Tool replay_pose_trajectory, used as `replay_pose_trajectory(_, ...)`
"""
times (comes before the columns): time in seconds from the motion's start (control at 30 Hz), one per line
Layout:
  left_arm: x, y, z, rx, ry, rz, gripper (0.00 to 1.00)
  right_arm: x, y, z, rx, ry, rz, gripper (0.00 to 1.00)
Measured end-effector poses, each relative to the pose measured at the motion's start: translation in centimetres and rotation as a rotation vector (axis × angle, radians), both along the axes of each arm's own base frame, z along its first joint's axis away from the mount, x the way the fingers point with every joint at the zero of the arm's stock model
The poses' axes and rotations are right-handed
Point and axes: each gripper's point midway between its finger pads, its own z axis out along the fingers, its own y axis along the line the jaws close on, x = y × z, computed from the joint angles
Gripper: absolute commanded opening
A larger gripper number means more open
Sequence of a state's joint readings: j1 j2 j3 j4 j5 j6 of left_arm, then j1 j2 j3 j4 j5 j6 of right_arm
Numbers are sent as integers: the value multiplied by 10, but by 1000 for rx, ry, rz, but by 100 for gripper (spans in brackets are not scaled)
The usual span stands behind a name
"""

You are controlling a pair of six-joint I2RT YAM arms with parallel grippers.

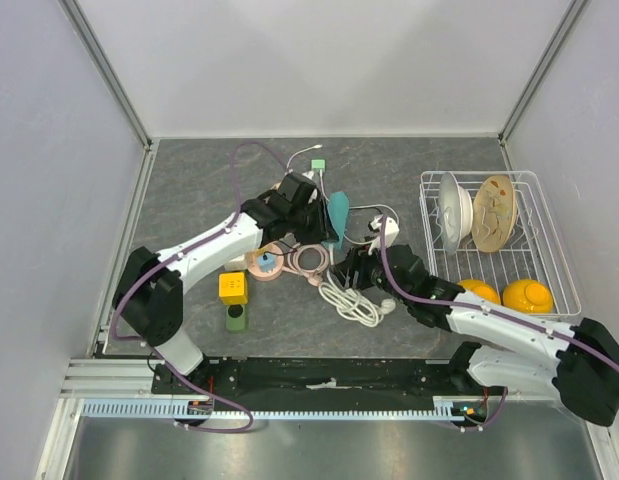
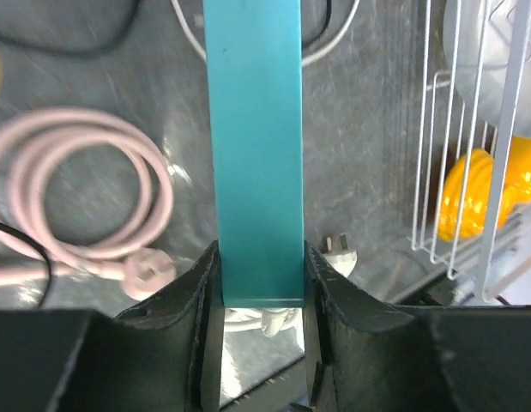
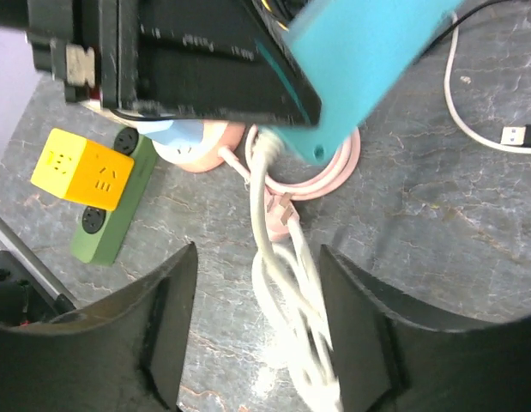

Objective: Insert the plug
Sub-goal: Adjust the socket at the center of the board.

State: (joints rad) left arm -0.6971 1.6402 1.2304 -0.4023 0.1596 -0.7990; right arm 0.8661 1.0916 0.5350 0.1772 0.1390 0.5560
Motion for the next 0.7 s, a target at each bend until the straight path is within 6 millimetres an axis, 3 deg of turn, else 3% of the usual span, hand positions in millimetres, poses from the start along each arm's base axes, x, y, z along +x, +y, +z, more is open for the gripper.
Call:
replay_pose_trajectory(0.1,20,8,26,86,-142,-40,2,2,-7,15,9,-15,-25,76)
replay_pose_trajectory(0.23,49,16,84,167,-378,-84,2,14,-26,46,39,-51,-110,81)
replay_pose_trajectory(0.4,41,32,126,256,-572,-146,2,28,-54,64,108,-44,-240,91)
replay_pose_trajectory(0.47,29,31,126,303,-621,-179,2,31,-60,65,140,-19,-280,94)
replay_pose_trajectory(0.53,10,29,112,364,-646,-232,2,33,-62,67,167,9,-305,97)
replay_pose_trajectory(0.7,-39,18,54,505,-642,-393,2,37,-64,82,238,54,-372,98)
